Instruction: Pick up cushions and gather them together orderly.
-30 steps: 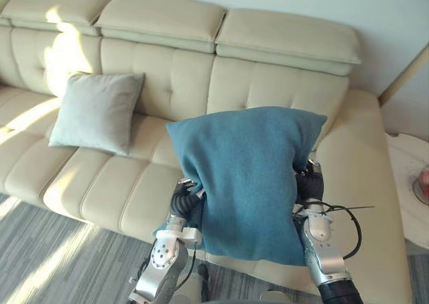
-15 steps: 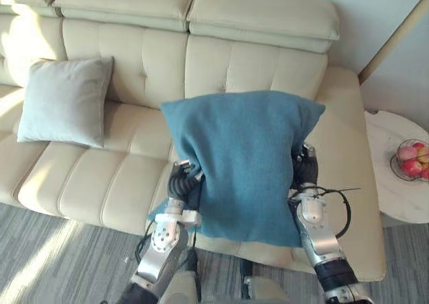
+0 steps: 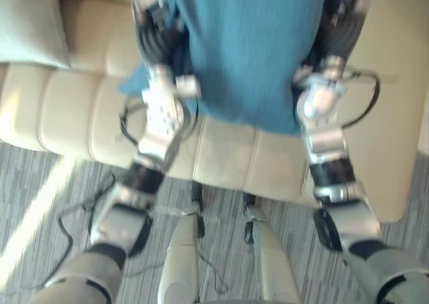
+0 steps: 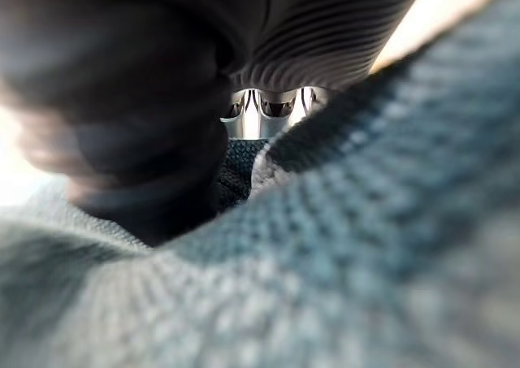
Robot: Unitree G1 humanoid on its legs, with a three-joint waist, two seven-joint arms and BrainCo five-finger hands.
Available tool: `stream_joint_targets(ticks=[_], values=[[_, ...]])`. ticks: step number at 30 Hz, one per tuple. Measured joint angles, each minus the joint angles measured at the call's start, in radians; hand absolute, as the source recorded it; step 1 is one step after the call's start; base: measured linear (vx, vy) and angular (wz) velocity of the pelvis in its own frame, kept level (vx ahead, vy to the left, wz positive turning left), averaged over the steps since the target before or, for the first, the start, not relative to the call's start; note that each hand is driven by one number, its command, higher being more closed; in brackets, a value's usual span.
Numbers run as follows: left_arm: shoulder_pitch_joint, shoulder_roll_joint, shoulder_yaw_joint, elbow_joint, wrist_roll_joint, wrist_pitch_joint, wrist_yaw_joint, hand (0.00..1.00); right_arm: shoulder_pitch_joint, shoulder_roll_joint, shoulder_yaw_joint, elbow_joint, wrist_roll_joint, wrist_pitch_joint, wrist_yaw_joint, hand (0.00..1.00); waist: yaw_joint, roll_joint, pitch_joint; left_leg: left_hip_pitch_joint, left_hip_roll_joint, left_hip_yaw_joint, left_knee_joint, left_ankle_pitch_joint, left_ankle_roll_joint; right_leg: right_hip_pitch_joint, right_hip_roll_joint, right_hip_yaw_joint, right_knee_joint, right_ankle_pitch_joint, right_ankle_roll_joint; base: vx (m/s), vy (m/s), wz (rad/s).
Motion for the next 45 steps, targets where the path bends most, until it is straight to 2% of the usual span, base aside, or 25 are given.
stream_joint_targets(ticks=[2, 5, 9, 10, 11, 16, 20, 22, 24, 28, 34, 37, 40, 42, 43, 45], values=[[-0.174, 0.024, 0.009, 0.187, 0.025, 0.007, -0.001, 1.00, -0.134, -0.009, -0.008, 0.161, 0.000, 0.027, -0.011, 1.00, -0.017, 0.005, 0.025, -0.035, -0.011, 0.000, -0.002, 0.005, 0.006, -0.017, -0.004, 0.007, -0.044, 0.031, 0.007, -0.04, 0.010, -0.07], [-0.320, 0.042, 0.009, 0.317, 0.029, 0.025, -0.004, 1.00, -0.273, -0.035, -0.007, 0.283, 0.000, 0.049, -0.017, 1.00, -0.038, 0.008, 0.035, -0.089, -0.023, 0.001, -0.007, 0.011, 0.012, -0.053, -0.011, 0.022, -0.097, 0.069, 0.017, -0.01, 0.016, -0.06], [-0.442, 0.059, 0.009, 0.407, 0.031, 0.036, -0.004, 1.00, -0.448, -0.076, -0.005, 0.397, -0.002, 0.068, -0.021, 1.00, -0.051, 0.009, 0.059, -0.134, -0.041, 0.002, -0.022, 0.018, 0.018, -0.076, -0.023, 0.040, -0.174, 0.120, 0.029, 0.01, 0.022, -0.05], [-0.453, 0.059, 0.009, 0.413, 0.031, 0.038, -0.004, 1.00, -0.461, -0.081, -0.005, 0.404, -0.002, 0.070, -0.021, 0.00, -0.052, 0.009, 0.059, -0.138, -0.044, 0.003, -0.030, 0.022, 0.018, -0.080, -0.026, 0.042, -0.183, 0.125, 0.029, 0.00, 0.000, 0.00], [-0.475, 0.059, 0.009, 0.422, 0.031, 0.039, -0.003, 0.00, -0.489, -0.093, -0.005, 0.416, 0.000, 0.077, -0.022, 0.00, -0.054, 0.008, 0.063, -0.141, -0.050, 0.005, -0.050, 0.031, 0.020, -0.083, -0.033, 0.048, -0.208, 0.141, 0.035, 0.00, 0.000, 0.00], [-0.519, 0.057, 0.032, 0.453, 0.048, 0.039, -0.002, 0.00, -0.537, -0.127, 0.002, 0.440, 0.023, 0.104, -0.025, 0.00, -0.054, 0.007, 0.102, -0.141, -0.066, 0.005, -0.075, 0.033, 0.020, -0.086, -0.043, 0.059, -0.238, 0.160, 0.039, 0.01, 0.021, -0.02], [-0.520, 0.044, 0.044, 0.509, -0.015, 0.043, -0.025, 0.00, -0.540, -0.146, 0.043, 0.476, 0.167, 0.108, 0.011, 0.00, -0.055, 0.006, 0.113, -0.141, -0.066, 0.005, -0.076, 0.033, 0.020, -0.086, -0.043, 0.064, -0.239, 0.161, 0.041, 0.00, 0.000, 0.00], [-0.519, 0.039, 0.066, 0.526, -0.053, 0.059, -0.040, 0.00, -0.540, -0.151, 0.064, 0.475, 0.233, 0.108, 0.034, 0.00, -0.055, 0.006, 0.113, -0.140, -0.066, 0.005, -0.075, 0.033, 0.020, -0.086, -0.042, 0.068, -0.238, 0.164, 0.043, -0.02, -0.002, -0.01], [-0.509, 0.039, 0.080, 0.526, -0.073, 0.063, -0.053, 0.00, -0.539, -0.153, 0.075, 0.475, 0.272, 0.108, 0.046, 0.00, -0.054, 0.006, 0.113, -0.138, -0.064, 0.008, -0.074, 0.033, 0.020, -0.086, -0.042, 0.075, -0.238, 0.171, 0.049, -0.03, -0.005, -0.05], [-0.427, 0.046, 0.120, 0.526, -0.096, 0.063, -0.078, 0.00, -0.523, -0.156, 0.129, 0.475, 0.402, 0.084, 0.121, 0.00, -0.051, 0.006, 0.113, -0.122, -0.060, 0.033, -0.071, 0.032, 0.021, -0.082, -0.044, 0.098, -0.235, 0.182, 0.055, -0.06, -0.018, -0.12], [-0.296, 0.048, 0.184, 0.462, -0.134, 0.058, -0.132, 0.00, -0.413, -0.193, 0.161, 0.412, 0.401, 0.071, 0.198, 0.00, -0.046, 0.006, 0.113, -0.121, -0.040, 0.037, -0.017, 0.007, 0.022, -0.067, -0.028, 0.103, -0.219, 0.181, 0.056, -0.07, -0.033, -0.08], [-0.169, 0.050, 0.218, 0.365, -0.170, 0.055, -0.164, 0.00, -0.285, -0.217, 0.155, 0.288, 0.401, 0.067, 0.213, 0.00, -0.044, 0.005, 0.113, -0.104, -0.023, 0.034, 0.018, -0.007, 0.016, -0.033, -0.019, 0.095, -0.219, 0.173, 0.052, -0.09, -0.049, -0.06], [0.001, 0.050, 0.262, 0.248, -0.173, 0.037, -0.166, 0.00, -0.096, -0.240, 0.131, 0.064, 0.400, 0.042, 0.218, 0.00, -0.042, 0.005, 0.114, -0.048, -0.013, 0.030, 0.008, -0.013, 0.017, 0.023, -0.010, 0.089, -0.218, 0.143, 0.052, -0.06, -0.061, 0.02], [0.206, 0.045, 0.288, 0.096, -0.172, 0.015, -0.170, 0.00, 0.176, -0.220, 0.026, -0.187, 0.398, -0.018, 0.228, 0.00, -0.033, 0.003, 0.113, 0.031, 0.000, 0.022, 0.003, -0.023, 0.002, 0.103, 0.003, 0.074, -0.215, 0.117, 0.040, -0.01, -0.090, 0.05], [0.225, 0.044, 0.288, 0.082, -0.172, 0.014, -0.172, 0.00, 0.202, -0.218, 0.016, -0.205, 0.398, -0.023, 0.229, 0.00, -0.032, 0.002, 0.113, 0.041, 0.001, 0.022, 0.001, -0.024, 0.000, 0.112, 0.004, 0.073, -0.214, 0.114, 0.037, 0.02, -0.099, 0.05], [0.440, 0.000, 0.309, -0.071, -0.164, -0.013, -0.188, 0.00, 0.502, -0.151, -0.082, -0.372, 0.391, -0.070, 0.242, 0.00, -0.021, -0.001, 0.111, 0.127, 0.009, 0.005, -0.006, -0.035, -0.013, 0.180, 0.013, 0.046, -0.163, 0.066, 0.022, 0.04, -0.098, 0.13]])
